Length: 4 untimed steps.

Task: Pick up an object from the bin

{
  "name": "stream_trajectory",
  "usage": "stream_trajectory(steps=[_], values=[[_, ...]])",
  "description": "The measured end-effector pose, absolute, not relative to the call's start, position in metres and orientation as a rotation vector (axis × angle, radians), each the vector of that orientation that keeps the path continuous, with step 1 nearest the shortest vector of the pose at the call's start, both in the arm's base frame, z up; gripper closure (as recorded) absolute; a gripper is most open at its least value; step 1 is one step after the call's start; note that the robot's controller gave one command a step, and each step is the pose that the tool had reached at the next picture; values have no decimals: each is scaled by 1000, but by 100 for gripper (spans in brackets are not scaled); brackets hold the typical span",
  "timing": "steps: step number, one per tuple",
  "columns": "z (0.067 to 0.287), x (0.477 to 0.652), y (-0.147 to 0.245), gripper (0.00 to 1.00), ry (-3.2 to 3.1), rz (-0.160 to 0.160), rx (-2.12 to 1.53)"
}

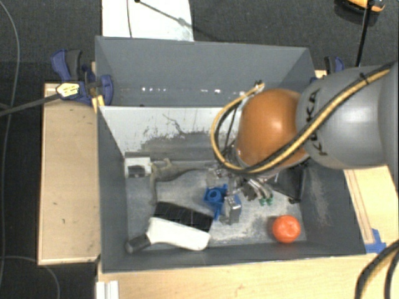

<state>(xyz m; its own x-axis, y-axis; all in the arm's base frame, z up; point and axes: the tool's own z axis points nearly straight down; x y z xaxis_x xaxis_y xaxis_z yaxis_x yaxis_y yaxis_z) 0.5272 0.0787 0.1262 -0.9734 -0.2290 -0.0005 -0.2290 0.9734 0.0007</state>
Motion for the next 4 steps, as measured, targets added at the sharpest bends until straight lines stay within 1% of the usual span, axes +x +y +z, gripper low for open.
stream_trajectory(steps=[1, 2, 3, 4], values=[[114, 523, 81, 0, 3129, 2, -252], [100, 529, 79, 0, 3139, 3, -73], [78, 545, 77, 100, 3069, 6, -650], [78, 545, 77, 100, 3069, 6, -648]])
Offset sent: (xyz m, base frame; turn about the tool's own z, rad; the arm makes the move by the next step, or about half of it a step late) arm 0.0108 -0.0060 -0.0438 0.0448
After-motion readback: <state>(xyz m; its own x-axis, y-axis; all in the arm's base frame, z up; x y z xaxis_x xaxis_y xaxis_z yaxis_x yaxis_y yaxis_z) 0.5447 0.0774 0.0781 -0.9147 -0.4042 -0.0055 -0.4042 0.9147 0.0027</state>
